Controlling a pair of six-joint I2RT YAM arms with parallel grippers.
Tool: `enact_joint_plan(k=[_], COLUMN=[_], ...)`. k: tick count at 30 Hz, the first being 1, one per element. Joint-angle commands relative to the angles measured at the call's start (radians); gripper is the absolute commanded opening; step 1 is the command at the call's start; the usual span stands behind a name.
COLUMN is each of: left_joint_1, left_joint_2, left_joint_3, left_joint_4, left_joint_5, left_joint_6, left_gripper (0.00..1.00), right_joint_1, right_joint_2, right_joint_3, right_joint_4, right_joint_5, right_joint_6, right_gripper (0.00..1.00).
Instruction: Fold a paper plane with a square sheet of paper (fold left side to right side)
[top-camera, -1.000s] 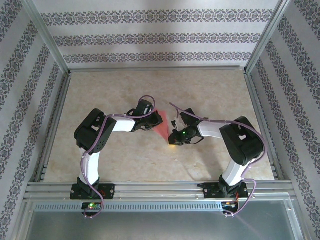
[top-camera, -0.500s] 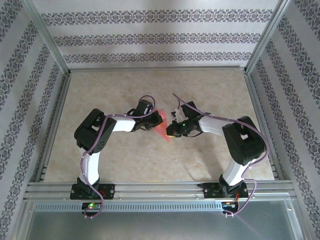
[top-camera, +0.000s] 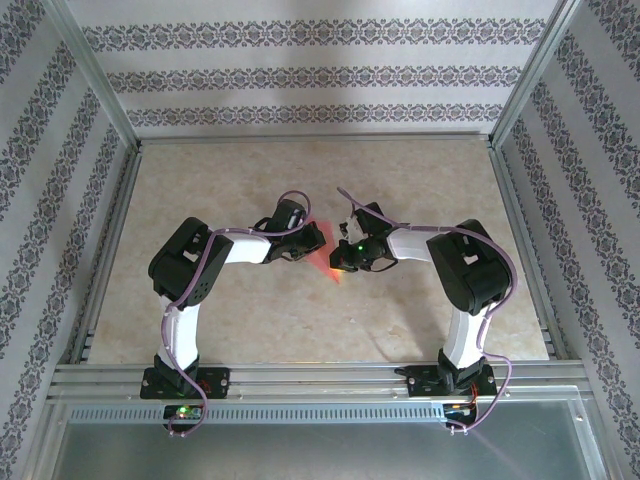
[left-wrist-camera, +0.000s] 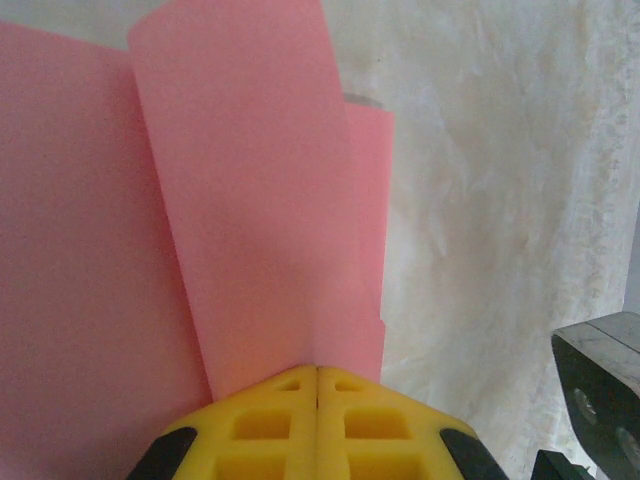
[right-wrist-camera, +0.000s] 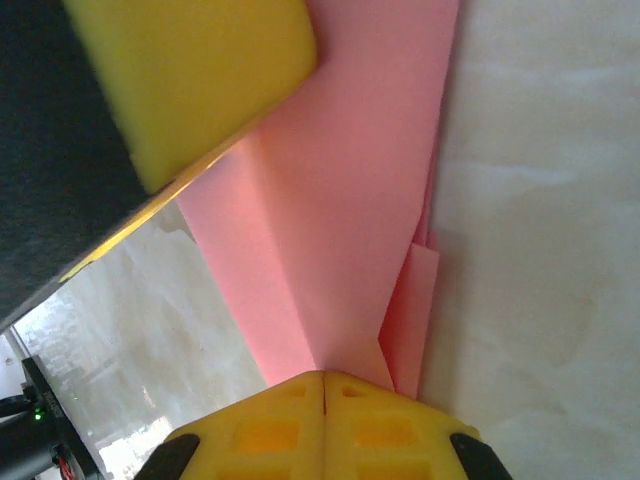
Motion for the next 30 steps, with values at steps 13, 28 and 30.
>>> enact_joint_plan(k=[13, 28, 30], left_joint_1=[0.026, -0.018, -0.022], left_joint_2=[-0.064, -0.119, -0.091], left_joint_3=[-0.017, -0.193, -0.185], left_joint_4=[-0.01, 0.281, 0.305], left_joint_5=[0.04, 0.143, 0.157], left_joint_6=[0.166, 0.046, 0.029], left_gripper=[0.08, 0.0, 0.0], right_joint_1=[-0.019, -0.017, -0.016], right_joint_2=[0.069, 0.065, 0.066], right_joint_3=[-0.062, -0.067, -0.066], right_joint_4=[-0.053, -0.086, -0.092], right_joint_5=[0.044, 0.079, 0.085], right_joint_6=[-0.061, -0.083, -0.084], right_gripper=[0.0, 0.0, 0.0])
